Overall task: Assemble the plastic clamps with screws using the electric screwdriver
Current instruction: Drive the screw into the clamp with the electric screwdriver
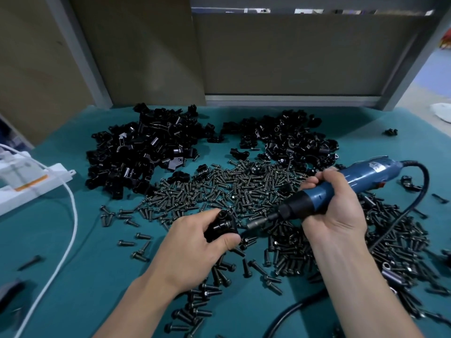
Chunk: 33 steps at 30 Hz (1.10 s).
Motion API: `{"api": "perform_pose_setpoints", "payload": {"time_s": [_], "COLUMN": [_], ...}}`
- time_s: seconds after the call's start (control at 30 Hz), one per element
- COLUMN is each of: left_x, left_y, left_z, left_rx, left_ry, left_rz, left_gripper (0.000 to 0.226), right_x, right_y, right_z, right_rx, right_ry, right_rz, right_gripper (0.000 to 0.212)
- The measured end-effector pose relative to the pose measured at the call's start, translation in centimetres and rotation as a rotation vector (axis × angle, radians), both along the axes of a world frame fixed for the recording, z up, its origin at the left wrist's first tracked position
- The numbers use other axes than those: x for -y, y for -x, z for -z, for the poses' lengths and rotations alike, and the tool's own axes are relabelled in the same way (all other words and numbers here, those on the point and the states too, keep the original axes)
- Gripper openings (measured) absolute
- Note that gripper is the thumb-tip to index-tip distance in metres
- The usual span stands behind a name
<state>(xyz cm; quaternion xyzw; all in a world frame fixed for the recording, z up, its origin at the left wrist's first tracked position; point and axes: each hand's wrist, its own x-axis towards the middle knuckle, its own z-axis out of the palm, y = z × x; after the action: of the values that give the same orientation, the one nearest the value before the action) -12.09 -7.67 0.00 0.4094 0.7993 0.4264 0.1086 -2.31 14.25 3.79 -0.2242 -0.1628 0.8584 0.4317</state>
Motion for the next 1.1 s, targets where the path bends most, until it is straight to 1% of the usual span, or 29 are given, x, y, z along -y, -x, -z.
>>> {"api": "perform_pose_setpoints", "payload": {"time_s": [0.07, 0.17, 0.27, 0.37, 0.53, 0.67, 0.77, 0.97, 1.1], "left_x": [0.05, 0.04, 0.08, 0.08, -0.13, -0.19, -0.22, -0.43, -0.39], "left_y": [-0.12, -0.27, -0.3, -0.36, -0.51, -0.48, -0.48, -0.86, -0.94], "left_z": [-0.04, -0.06, -0.15, -0.18, -0.22, -0.46, -0.44, -0.19, -0.04], "left_rx": [0.001, 0.023, 0.081, 0.166, 0.214, 0.226, 0.235, 0.198, 0.176], "left_ry": [-0.004, 0.005, -0.008, -0.048, -0.032, -0.009, 0.007, 0.032, 0.027], "left_rz": [0.011, 0.014, 0.004, 0.005, -0.011, -0.028, -0.027, -0.015, -0.038], "left_gripper": [0.022, 0.029, 0.035, 0.034, 0.038, 0.045, 0.049, 0.044, 0.047], "right_x": [0.27, 0.55, 0.73, 0.83, 0.68, 0.8, 0.87, 0.82, 0.79], "right_y": [0.02, 0.12, 0.17, 0.08, 0.11, 0.14, 0.07, 0.06, 0.33], "right_z": [0.04, -0.02, 0.09, 0.3, 0.14, 0.14, 0.12, 0.42, 0.49], "right_rx": [0.001, 0.002, 0.007, -0.002, 0.001, 0.014, 0.018, 0.013, 0.008], "right_ry": [-0.02, -0.049, -0.069, -0.072, -0.13, -0.167, -0.154, -0.114, -0.111], "right_rz": [0.005, 0.019, 0.026, 0.009, -0.014, -0.004, 0.013, -0.01, -0.028], "right_gripper": [0.023, 0.024, 0.024, 0.023, 0.025, 0.027, 0.027, 0.025, 0.025]}}
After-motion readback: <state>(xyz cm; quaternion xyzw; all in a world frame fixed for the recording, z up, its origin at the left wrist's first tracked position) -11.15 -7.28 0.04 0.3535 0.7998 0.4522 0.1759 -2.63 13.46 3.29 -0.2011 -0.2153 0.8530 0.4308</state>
